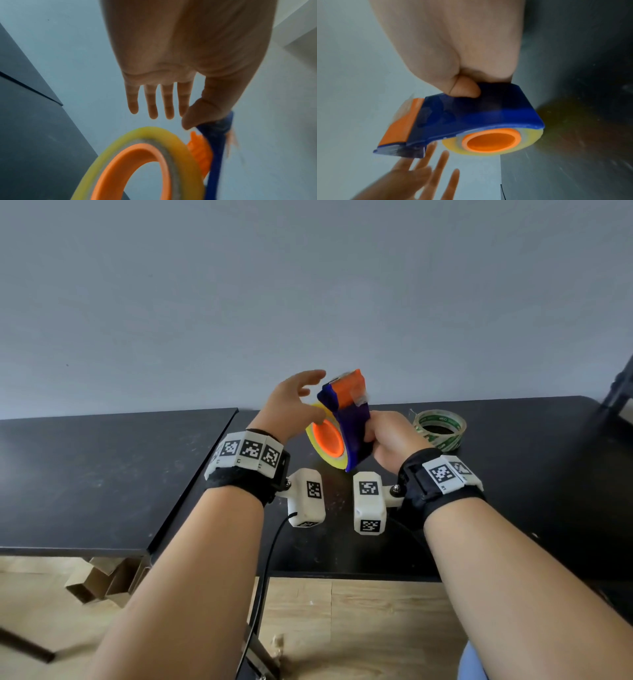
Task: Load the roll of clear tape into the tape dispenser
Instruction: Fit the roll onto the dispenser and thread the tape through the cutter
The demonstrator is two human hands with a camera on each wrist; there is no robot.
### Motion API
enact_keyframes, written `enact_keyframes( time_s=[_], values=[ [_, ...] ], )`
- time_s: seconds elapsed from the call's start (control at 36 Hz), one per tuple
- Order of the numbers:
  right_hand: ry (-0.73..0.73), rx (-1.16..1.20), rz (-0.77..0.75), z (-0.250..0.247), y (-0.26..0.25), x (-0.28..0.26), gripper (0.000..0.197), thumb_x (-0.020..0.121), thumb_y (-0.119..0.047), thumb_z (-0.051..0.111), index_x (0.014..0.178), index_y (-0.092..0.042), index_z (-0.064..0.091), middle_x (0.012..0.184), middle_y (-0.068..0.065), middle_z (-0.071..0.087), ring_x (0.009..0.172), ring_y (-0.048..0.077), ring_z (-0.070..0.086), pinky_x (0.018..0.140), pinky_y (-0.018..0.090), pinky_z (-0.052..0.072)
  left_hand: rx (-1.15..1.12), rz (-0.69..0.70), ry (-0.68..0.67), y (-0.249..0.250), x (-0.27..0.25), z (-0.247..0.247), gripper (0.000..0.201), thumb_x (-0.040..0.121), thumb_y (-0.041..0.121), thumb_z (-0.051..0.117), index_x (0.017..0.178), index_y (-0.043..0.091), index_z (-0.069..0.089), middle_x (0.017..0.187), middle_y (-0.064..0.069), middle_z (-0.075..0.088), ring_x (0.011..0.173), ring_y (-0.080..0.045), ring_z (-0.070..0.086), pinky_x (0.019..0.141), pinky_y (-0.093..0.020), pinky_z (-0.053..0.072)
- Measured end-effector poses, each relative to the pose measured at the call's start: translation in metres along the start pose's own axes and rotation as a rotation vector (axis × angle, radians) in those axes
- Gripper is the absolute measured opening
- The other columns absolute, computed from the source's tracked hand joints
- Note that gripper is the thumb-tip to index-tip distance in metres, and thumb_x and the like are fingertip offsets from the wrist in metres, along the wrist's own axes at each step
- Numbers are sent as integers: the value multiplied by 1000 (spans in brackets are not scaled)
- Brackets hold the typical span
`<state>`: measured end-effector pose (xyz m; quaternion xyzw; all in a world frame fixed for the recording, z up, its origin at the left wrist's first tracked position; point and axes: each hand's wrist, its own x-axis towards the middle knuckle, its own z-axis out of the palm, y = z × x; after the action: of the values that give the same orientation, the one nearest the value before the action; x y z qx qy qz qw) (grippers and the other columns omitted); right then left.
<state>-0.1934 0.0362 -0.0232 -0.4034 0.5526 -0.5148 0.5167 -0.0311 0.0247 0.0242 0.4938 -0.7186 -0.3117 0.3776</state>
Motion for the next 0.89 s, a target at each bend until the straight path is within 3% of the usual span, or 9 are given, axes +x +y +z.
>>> enact_keyframes(
  time_s=[0.17, 0.28, 0.31, 0.39, 0.5, 0.64, 0.72, 0.83, 0.89],
  values=[
    [50, -148, 37, -5, -6, 0, 36, 84, 14, 40, 70, -18, 49, 75, -2, 46, 95, 20, 42, 62, 24, 41, -84, 74, 4, 15, -1, 0, 67, 73, 1, 69, 133, 26, 54, 132, 9, 56, 121, -9, 51, 85, -20, 45],
    [87, -107, 76, 3, -15, -5, 29, 89, 14, 37, 98, 2, 61, 100, 10, 57, 107, 29, 52, 86, 32, 45, -15, 122, 5, 21, 1, 5, 61, 73, 5, 72, 128, 26, 58, 127, 8, 61, 116, -7, 55, 79, -15, 47],
    [87, -111, 53, 4, -15, -5, 29, 90, 12, 39, 103, -1, 61, 107, 13, 55, 104, 27, 55, 84, 30, 46, 7, 138, 25, 21, 1, 7, 58, 73, 5, 71, 127, 25, 60, 124, 8, 63, 114, -8, 57, 79, -16, 49],
    [50, -186, -23, -2, -11, -9, 31, 89, 7, 43, 73, -18, 50, 89, 6, 50, 66, 11, 46, 59, 20, 41, 68, 159, 84, 22, 2, 9, 52, 72, 4, 70, 120, 23, 65, 116, 4, 68, 106, -14, 62, 88, -30, 54],
    [29, -171, -26, -2, -7, -8, 31, 84, 5, 46, 66, -20, 46, 71, -2, 44, 60, 8, 42, 56, 20, 38, 80, 169, 108, 22, 4, 11, 47, 73, 6, 71, 118, 20, 66, 111, 4, 68, 103, -15, 63, 85, -26, 53],
    [2, -88, 31, 6, -8, -15, 7, 64, -1, 52, 65, -7, 49, 81, 13, 52, 86, 28, 46, 81, 36, 36, 64, 165, 165, 22, 7, 13, 30, 76, 16, 74, 105, 19, 70, 102, 1, 71, 94, -17, 66, 80, -30, 56],
    [-44, 8, 42, 6, -6, -16, 29, 47, -11, 53, 76, -8, 57, 91, 14, 58, 90, 29, 51, 88, 40, 41, -30, 161, 223, 25, 7, 12, 13, 81, 24, 73, 92, 16, 74, 92, 1, 73, 85, -14, 67, 76, -26, 55],
    [-73, 48, 22, 6, -7, -20, 38, 56, -18, 57, 93, -11, 59, 95, 10, 65, 93, 29, 57, 100, 44, 43, -35, 153, 289, 29, 10, 9, 20, 88, 30, 64, 84, 13, 75, 78, -2, 71, 66, -9, 58, 67, -24, 46],
    [-80, 29, 13, 7, -9, -23, 38, 62, -23, 60, 98, -13, 62, 97, 9, 69, 96, 30, 61, 104, 47, 43, -27, 132, 308, 31, 11, 9, 25, 91, 32, 60, 86, 14, 76, 85, -4, 75, 73, -14, 63, 72, -28, 50]
  ],
)
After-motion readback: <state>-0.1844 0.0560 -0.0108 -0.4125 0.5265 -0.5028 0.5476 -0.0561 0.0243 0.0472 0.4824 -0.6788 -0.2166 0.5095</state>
